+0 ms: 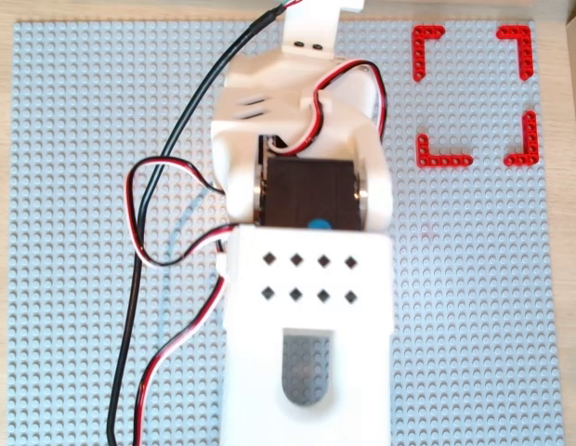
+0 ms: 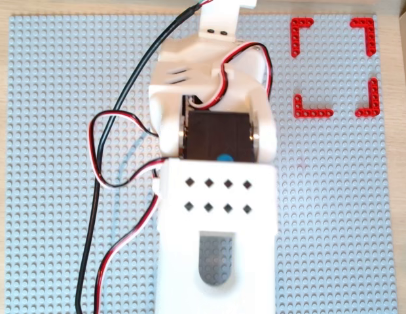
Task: Grab the Lego and store it in red box
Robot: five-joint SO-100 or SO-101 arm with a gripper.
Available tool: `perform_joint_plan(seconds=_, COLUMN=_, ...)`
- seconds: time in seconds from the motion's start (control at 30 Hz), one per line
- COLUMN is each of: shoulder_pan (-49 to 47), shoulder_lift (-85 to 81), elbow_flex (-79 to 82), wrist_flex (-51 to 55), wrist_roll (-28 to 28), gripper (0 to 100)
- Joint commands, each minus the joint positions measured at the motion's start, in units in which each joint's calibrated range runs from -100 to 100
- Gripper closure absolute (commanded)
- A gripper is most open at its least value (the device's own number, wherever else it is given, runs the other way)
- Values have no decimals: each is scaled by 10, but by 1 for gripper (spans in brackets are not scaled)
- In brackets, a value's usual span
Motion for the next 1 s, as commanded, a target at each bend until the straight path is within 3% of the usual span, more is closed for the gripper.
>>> perform_joint_plan(seconds=0.0, shoulder_pan=49, shoulder_lift=-67, elbow_flex=-28, wrist_flex=4, wrist_roll=3, gripper=91)
perform_joint_plan(seconds=0.4, shoulder_pan=189, shoulder_lift=-39, elbow_flex=-3, wrist_flex=-89, wrist_roll=-2, gripper=91)
perform_joint_plan(seconds=0.97, shoulder_pan=198, shoulder_lift=163, elbow_flex=23, wrist_flex=-232, wrist_roll=-2, gripper=91)
